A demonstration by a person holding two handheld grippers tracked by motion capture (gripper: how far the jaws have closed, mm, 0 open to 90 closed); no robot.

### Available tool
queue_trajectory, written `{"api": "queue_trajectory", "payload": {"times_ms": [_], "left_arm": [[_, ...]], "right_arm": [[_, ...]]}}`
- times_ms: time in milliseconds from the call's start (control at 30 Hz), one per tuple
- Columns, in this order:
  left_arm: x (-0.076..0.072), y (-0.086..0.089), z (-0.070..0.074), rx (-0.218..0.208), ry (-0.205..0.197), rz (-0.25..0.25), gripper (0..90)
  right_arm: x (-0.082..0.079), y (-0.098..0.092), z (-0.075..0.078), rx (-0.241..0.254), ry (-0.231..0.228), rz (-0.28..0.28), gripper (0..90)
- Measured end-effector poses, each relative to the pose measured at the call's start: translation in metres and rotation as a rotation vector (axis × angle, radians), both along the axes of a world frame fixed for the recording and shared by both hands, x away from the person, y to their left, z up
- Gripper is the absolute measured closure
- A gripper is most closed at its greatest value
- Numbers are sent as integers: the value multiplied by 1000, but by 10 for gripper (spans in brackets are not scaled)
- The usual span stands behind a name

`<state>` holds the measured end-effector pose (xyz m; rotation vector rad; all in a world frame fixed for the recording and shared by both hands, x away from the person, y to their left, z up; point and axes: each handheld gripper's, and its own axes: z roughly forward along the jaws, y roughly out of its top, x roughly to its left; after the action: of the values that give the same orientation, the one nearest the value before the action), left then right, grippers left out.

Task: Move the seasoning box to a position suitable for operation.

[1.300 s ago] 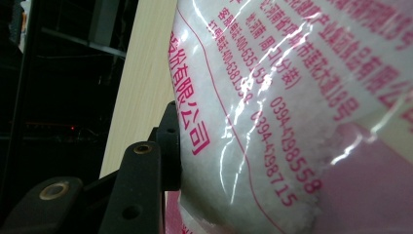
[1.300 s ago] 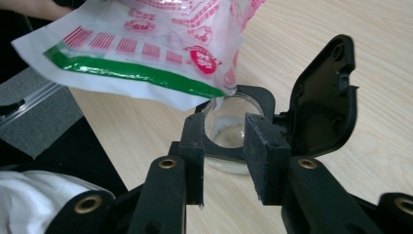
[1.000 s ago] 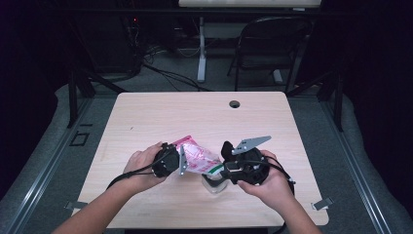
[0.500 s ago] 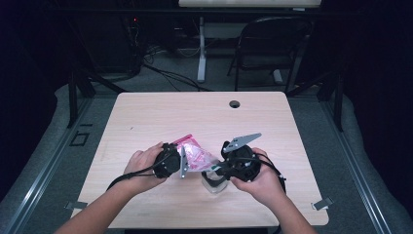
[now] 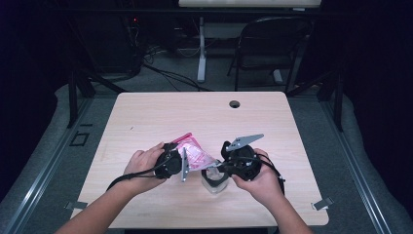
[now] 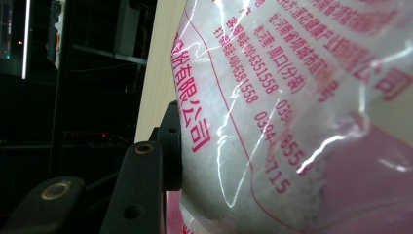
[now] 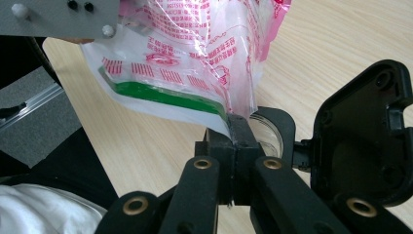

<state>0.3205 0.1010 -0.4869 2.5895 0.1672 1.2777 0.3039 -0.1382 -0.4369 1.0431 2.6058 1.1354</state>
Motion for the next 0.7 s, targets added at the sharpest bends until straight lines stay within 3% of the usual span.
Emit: {"api": "queue_trajectory", "payload": {"times_ms": [133,200,700], "left_arm": [[-1,-2,0,15,-11,-7,610],[-1,-2,1,45,-19,-8,610],[-4,-7,5,98,-65,-20,613]], "right_arm": [[0,-2,-3,8,2,-9,900],[0,-3,-4,11,4,-11,900],[4,-11,-13,66,14,-39,900]]}}
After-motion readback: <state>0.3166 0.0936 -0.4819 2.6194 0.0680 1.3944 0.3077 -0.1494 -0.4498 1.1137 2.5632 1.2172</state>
